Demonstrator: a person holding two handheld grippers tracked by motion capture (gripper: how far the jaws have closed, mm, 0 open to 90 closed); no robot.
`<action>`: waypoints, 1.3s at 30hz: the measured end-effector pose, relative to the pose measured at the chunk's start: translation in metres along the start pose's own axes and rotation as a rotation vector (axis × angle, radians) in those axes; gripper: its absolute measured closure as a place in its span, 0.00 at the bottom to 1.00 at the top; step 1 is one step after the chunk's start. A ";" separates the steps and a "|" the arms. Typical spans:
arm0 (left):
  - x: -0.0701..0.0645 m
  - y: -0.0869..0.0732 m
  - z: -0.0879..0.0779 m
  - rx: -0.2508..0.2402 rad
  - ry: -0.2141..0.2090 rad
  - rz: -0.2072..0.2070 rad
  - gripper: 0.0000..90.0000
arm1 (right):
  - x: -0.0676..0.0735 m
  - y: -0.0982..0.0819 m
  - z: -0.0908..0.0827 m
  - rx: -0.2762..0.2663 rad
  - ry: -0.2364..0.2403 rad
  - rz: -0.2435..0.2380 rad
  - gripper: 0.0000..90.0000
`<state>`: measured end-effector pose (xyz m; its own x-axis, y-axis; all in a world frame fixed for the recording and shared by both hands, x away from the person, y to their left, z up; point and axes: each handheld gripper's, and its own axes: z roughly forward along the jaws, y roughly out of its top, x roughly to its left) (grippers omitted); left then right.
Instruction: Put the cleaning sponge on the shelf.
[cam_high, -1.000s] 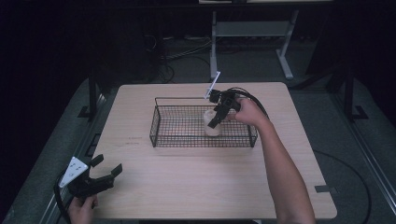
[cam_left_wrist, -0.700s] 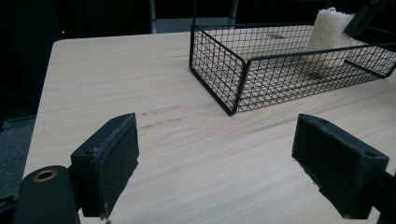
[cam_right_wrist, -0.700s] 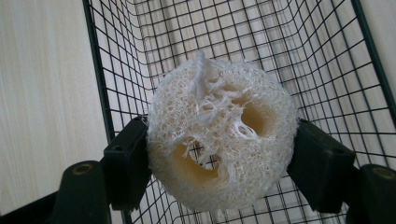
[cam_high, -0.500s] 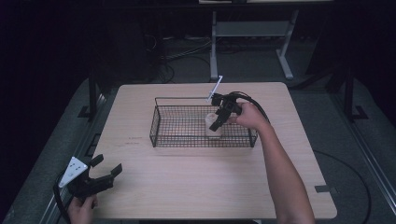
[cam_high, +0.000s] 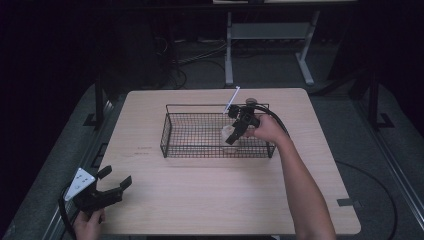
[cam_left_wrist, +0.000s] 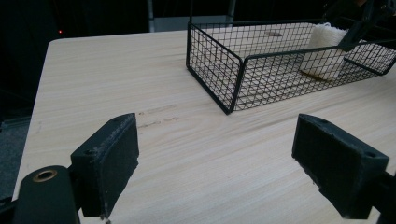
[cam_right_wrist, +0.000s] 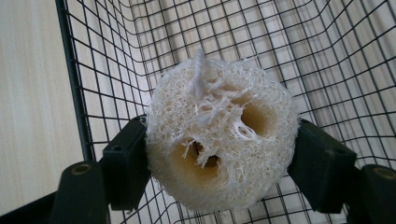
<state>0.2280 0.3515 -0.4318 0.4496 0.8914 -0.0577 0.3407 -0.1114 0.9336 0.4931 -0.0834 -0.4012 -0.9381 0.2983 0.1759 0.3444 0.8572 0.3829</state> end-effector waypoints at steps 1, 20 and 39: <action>0.000 0.000 0.000 0.000 0.000 0.000 0.15 | 0.000 0.000 0.000 0.000 0.000 0.000 0.31; 0.000 0.000 0.001 -0.002 -0.001 -0.001 0.15 | 0.006 0.002 -0.012 -0.027 -0.033 -0.011 0.21; 0.002 0.000 -0.001 -0.009 -0.001 -0.012 0.15 | 0.013 0.002 -0.025 -0.050 -0.047 -0.016 0.20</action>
<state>0.2281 0.3535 -0.4318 0.4461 0.8923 -0.0697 0.3392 -0.0965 0.9358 0.4827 -0.0881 -0.3749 -0.9437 0.3055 0.1271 0.3299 0.8404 0.4300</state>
